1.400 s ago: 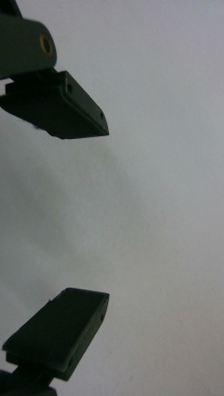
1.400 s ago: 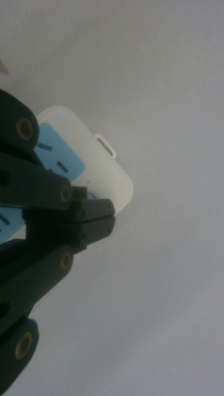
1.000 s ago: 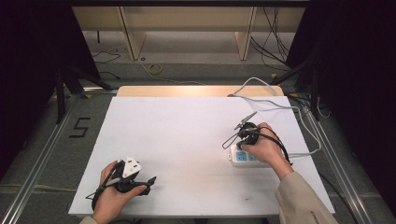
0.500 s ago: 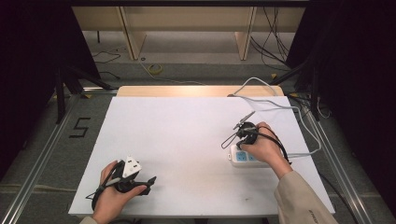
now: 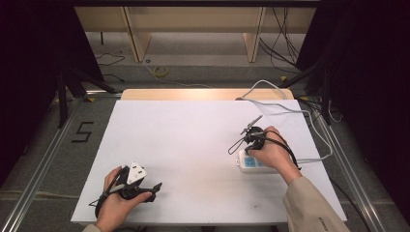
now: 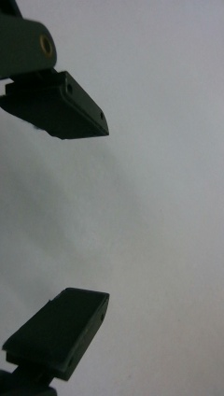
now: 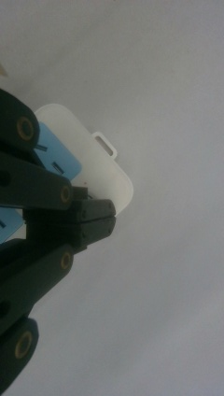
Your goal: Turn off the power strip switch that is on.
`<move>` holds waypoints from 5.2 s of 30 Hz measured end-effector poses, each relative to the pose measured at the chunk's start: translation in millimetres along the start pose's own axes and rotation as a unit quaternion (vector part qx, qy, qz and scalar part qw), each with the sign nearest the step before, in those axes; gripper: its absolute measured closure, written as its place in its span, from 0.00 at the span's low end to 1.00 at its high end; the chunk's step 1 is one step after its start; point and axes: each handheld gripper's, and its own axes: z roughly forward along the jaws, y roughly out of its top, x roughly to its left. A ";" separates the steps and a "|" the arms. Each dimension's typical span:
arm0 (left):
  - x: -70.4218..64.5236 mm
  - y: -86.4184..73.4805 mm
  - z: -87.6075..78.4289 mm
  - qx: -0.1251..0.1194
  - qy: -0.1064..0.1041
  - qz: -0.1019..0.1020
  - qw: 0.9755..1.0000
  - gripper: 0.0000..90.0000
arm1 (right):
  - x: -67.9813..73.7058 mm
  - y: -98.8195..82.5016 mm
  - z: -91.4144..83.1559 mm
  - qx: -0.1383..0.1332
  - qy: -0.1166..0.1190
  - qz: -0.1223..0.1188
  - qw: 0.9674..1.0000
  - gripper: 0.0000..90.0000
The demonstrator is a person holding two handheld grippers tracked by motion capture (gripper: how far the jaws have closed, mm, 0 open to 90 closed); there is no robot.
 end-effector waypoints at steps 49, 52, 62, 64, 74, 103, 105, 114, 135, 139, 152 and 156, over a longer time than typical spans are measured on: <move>0.4 -0.3 -0.1 -0.002 0.000 -0.002 1.000 0.18 | 0.6 -3.2 1.0 -0.013 -0.004 0.016 1.000 1.00; 0.3 -0.4 0.3 -0.003 0.000 -0.004 1.000 0.18 | 0.6 -3.9 0.8 -0.015 -0.004 0.019 1.000 1.00; 0.3 -0.4 0.3 -0.002 0.000 -0.005 1.000 0.18 | 0.8 -5.3 0.5 -0.019 -0.003 0.026 0.999 1.00; 0.5 -0.3 0.2 0.000 -0.001 -0.003 1.000 0.18 | 0.5 -6.1 0.6 -0.022 -0.004 0.026 0.999 1.00; 0.6 -0.4 0.3 -0.001 -0.001 -0.003 1.000 0.18 | -0.2 -9.1 0.5 -0.033 -0.003 0.033 0.999 1.00; 0.8 -0.8 0.6 0.000 -0.002 -0.004 1.000 0.19 | 1.6 -24.2 -12.6 -0.087 0.008 0.048 0.995 0.98; 0.7 -0.7 0.6 0.000 -0.002 -0.004 1.000 0.19 | 1.8 -25.1 -14.7 -0.089 0.008 0.048 0.995 0.97; 0.8 -0.9 0.5 0.000 -0.002 -0.005 1.000 0.19 | 4.0 -28.8 -20.5 -0.096 0.011 0.042 0.994 0.96; 0.5 -1.1 0.5 0.000 -0.002 -0.006 1.000 0.19 | 13.4 -41.4 -29.0 -0.110 0.031 0.031 0.993 0.93; 0.5 -1.1 0.5 0.001 -0.002 -0.006 1.000 0.19 | 14.7 -44.5 -29.3 -0.113 0.034 0.028 0.993 0.93; 0.4 -1.3 0.4 0.000 -0.002 -0.006 1.000 0.19 | 22.6 -53.0 -34.2 -0.124 0.043 0.024 0.991 0.92; 0.3 -1.1 0.4 0.000 -0.002 -0.006 1.000 0.19 | 24.9 -56.9 -33.9 -0.128 0.050 0.021 0.990 0.91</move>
